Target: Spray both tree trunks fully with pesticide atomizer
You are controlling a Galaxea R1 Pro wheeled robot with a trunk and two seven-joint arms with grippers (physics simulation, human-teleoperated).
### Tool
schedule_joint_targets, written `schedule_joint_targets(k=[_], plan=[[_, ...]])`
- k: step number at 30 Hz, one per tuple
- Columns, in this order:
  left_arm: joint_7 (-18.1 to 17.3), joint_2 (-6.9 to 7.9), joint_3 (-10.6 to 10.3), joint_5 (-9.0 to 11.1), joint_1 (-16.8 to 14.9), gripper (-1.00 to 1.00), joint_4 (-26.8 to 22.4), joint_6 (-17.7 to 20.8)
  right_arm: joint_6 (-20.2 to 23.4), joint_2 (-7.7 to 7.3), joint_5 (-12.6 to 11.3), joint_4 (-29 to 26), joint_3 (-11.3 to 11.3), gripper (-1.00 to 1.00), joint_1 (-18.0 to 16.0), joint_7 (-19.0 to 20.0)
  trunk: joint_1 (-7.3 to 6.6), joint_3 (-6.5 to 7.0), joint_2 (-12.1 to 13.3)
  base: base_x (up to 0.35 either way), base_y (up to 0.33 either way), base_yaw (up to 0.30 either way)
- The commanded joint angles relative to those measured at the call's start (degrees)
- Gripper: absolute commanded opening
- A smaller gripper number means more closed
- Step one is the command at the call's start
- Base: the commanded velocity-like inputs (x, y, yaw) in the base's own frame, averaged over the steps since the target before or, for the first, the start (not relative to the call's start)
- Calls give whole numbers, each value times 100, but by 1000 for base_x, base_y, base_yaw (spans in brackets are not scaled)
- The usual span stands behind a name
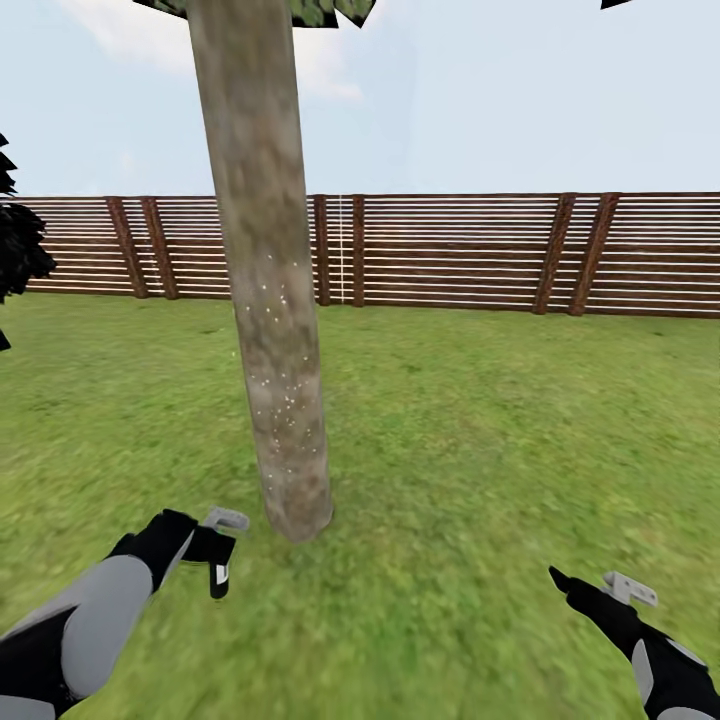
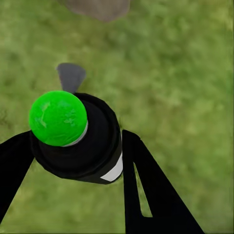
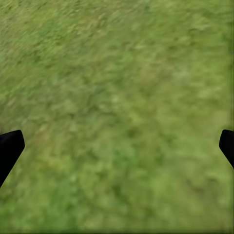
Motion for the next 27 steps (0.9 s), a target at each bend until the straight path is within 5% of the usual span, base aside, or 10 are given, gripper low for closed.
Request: schedule_joint_targets(k=[1,3,6,12,15,18,21,24,27], plan=[[-37,1,0,-1,0,-100,-260,54,0,0,1,0,0,100,0,0,0,-1,0,-10,0,0],[-362,2,-9,-7,-4,-100,-913,345,0,0,1,0,0,100,0,-3,0,-1,0,-4,0,0],[-1423,7,-82,-57,-36,-100,-1807,953,0,-2,1,0,0,100,0,-2,0,-1,0,0,0,0],[-2991,27,-750,-506,-78,-100,-3405,1756,0,-2,1,0,0,100,0,-6,0,-1,0,0,0,0],[-3897,28,-834,-1128,-190,-100,-3766,1810,0,-2,1,0,0,100,0,-6,0,-1,0,0,0,0],[-5283,14,-857,-2455,-461,-100,-4076,1820,0,-2,1,0,0,100,0,-5,0,-1,0,0,0,0],[-6202,10,-861,-3452,-826,-100,-4168,1821,0,-2,1,0,0,100,0,-7,0,-1,0,0,0,0],[-6437,-3,-862,-3978,-1217,-100,-4234,1821,0,-2,1,0,0,100,0,-8,0,-1,0,0,0,0],[-6437,-13,-862,-4077,-1600,-100,-4228,1821,0,-2,1,0,0,100,0,-8,0,-1,0,0,0,0]])
